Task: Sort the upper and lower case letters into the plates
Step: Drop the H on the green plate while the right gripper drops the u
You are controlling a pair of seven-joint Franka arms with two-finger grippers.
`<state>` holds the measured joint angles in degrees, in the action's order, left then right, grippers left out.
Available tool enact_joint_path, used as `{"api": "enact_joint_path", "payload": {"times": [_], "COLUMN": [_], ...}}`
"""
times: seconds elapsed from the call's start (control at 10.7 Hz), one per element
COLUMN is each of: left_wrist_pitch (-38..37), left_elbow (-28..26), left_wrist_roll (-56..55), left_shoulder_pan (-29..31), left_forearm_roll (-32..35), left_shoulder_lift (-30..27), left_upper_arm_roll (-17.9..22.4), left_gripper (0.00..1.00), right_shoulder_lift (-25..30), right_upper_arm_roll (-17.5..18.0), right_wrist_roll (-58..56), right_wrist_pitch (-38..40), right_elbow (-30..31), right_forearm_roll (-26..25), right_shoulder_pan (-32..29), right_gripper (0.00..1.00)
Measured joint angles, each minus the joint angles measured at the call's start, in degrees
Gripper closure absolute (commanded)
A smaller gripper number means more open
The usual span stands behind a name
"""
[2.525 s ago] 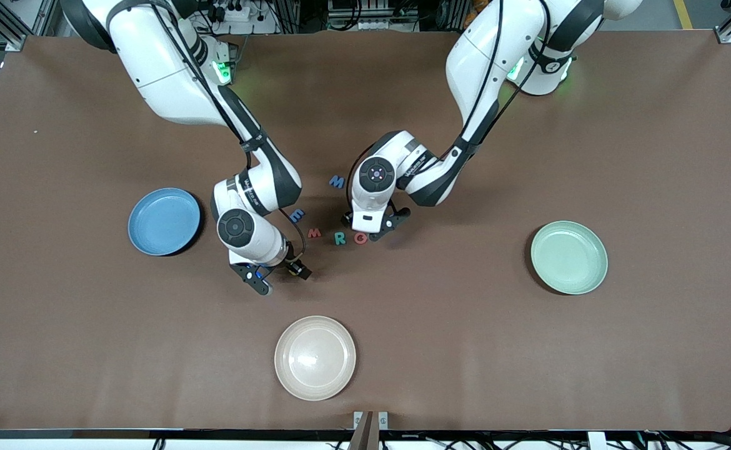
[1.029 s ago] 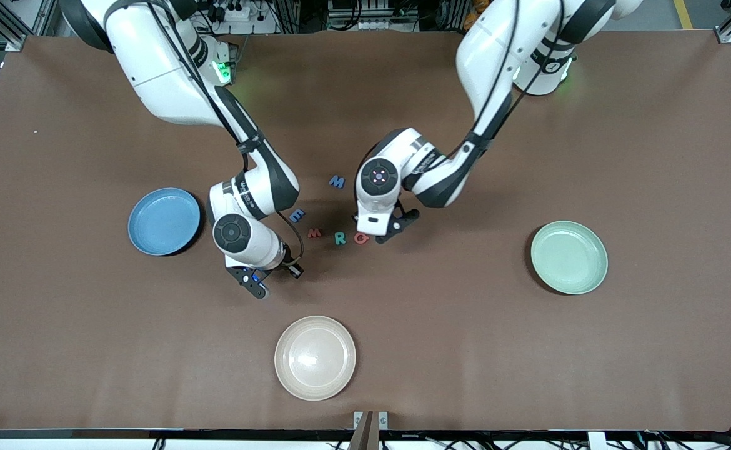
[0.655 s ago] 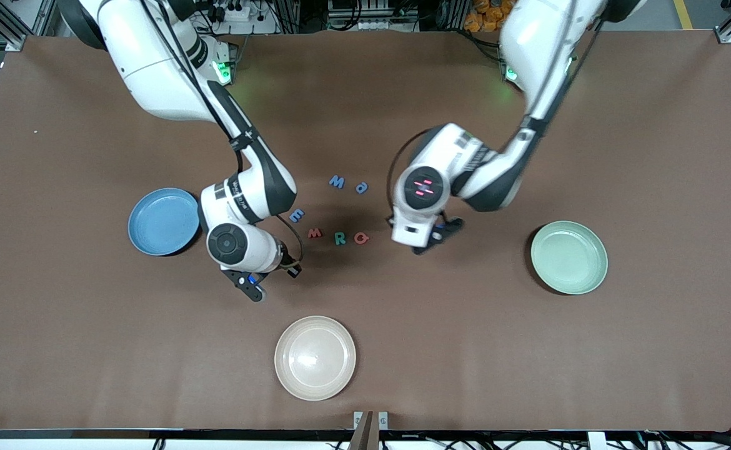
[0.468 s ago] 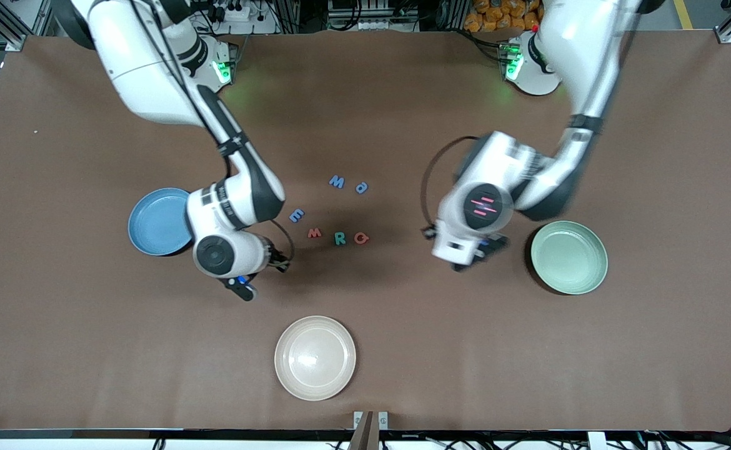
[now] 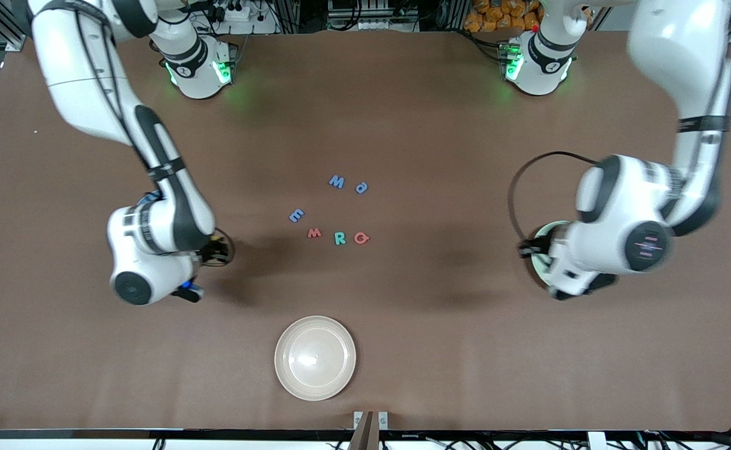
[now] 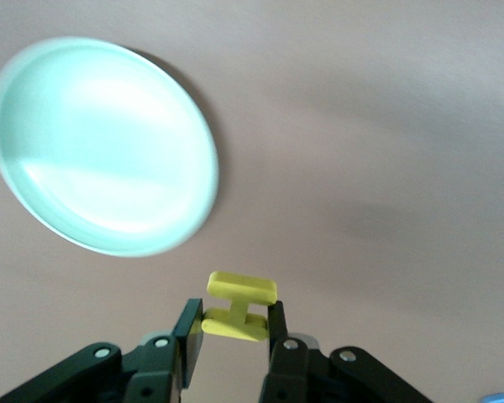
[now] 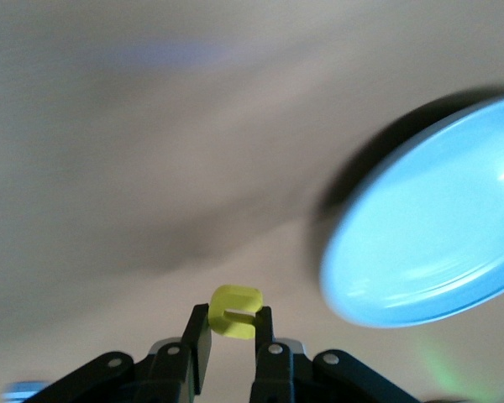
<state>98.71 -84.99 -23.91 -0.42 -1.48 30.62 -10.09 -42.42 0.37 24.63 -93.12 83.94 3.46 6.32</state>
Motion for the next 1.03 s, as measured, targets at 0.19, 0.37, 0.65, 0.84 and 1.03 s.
{"api": "enact_joint_path", "payload": {"times": [0.19,0.37,0.65,0.84,1.03], "left_wrist_pitch": [-0.01,0.52,2.29,3.03,3.62], "left_elbow": [-1.31,-2.08,-2.43,-2.46,-2.46], "left_wrist_roll": [7.40,14.12,19.41,19.80,19.80], "left_shoulder_pan": [4.01,7.86,10.31,10.70,10.68], "left_forearm_roll": [0.15,0.51,1.91,1.97,1.99], "left_shoulder_lift": [0.24,1.72,4.74,6.39,7.31], "left_upper_arm_roll": [0.09,0.16,0.18,0.14,-0.05], "left_gripper": [1.00,1.00,0.97,0.19,0.00], "right_shoulder_lift": [-0.06,-0.15,-0.28,-0.27,-0.15], "right_upper_arm_roll": [-0.51,-0.56,-0.26,-0.23,0.08], "right_wrist_roll": [-13.13,-19.31,-19.60,-19.61,-19.61], "right_wrist_pitch": [3.20,3.91,3.47,3.34,3.12], "right_elbow": [0.41,2.97,5.36,5.36,4.98], "right_forearm_roll": [-3.42,-4.06,-4.65,-4.60,-3.77], "right_shoulder_pan": [-5.44,-9.27,-9.13,-9.13,-9.10], "right_gripper": [0.88,0.78,0.05,0.00,0.00]}}
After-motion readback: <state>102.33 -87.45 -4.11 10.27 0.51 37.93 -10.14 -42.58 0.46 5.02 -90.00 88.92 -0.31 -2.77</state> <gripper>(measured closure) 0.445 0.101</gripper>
